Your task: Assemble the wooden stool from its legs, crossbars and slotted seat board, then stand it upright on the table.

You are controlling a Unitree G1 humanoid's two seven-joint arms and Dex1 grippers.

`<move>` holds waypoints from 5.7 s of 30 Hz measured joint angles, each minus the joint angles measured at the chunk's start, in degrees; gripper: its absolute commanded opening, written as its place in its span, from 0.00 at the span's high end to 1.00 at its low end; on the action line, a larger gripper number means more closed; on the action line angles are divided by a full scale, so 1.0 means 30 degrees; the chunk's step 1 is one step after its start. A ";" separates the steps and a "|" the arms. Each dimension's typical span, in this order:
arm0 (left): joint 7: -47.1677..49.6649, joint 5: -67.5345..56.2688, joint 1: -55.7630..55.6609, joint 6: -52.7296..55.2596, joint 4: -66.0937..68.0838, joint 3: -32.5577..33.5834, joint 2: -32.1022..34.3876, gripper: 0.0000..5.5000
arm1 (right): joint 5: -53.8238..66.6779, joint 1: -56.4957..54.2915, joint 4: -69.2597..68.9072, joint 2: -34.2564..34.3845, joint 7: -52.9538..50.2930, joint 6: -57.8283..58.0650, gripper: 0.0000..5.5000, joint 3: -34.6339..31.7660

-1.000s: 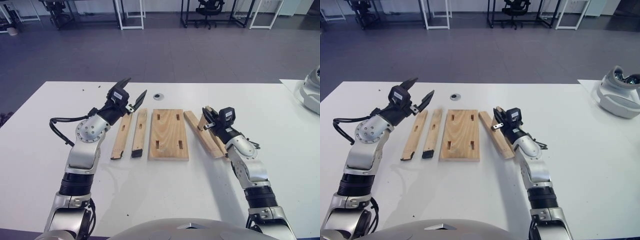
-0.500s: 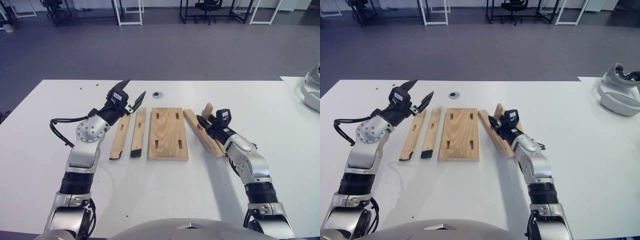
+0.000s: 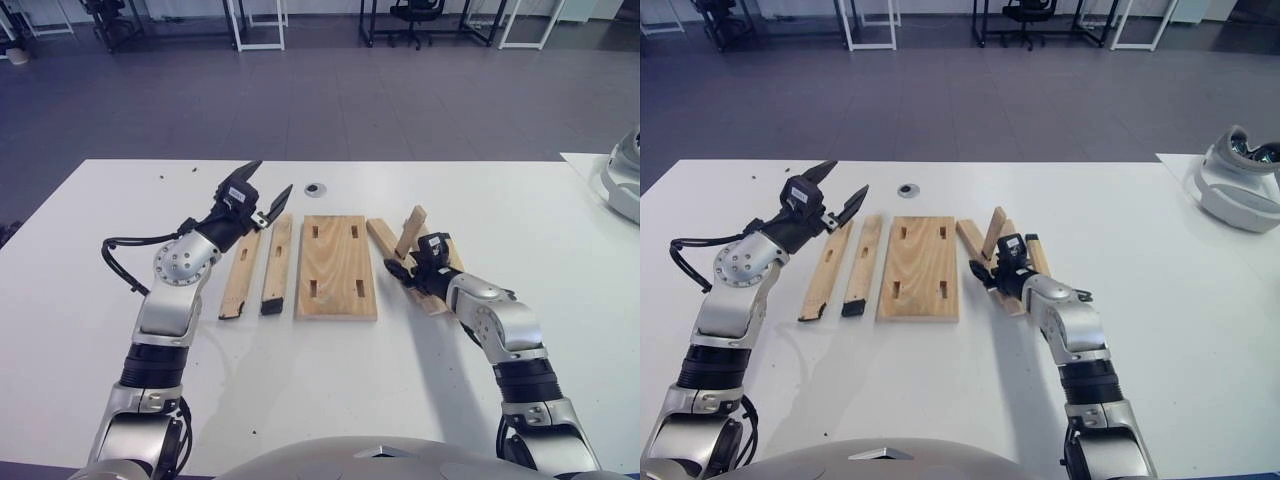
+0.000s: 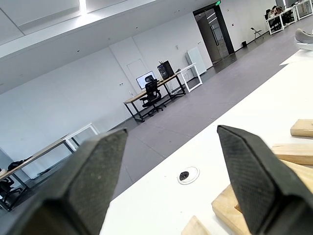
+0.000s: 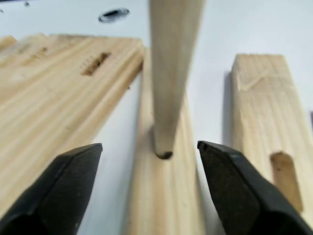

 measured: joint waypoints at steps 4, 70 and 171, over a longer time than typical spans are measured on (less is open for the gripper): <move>0.0004 0.0019 0.0003 0.0002 -0.0015 -0.0027 0.0000 0.39 | -0.0193 0.0213 -0.0282 -0.0282 0.0056 0.0872 0.37 0.0368; 1.3811 -2.1668 0.4720 1.1592 -0.8899 0.7919 -0.5710 0.81 | -0.8533 0.2030 -0.1239 -0.3326 0.3193 -1.3836 0.35 0.3505; 0.3861 -0.8036 -0.0086 1.4504 0.2206 -0.2526 0.1778 0.40 | -1.0491 0.0031 0.4952 -0.4047 0.1524 -1.5374 0.35 0.0945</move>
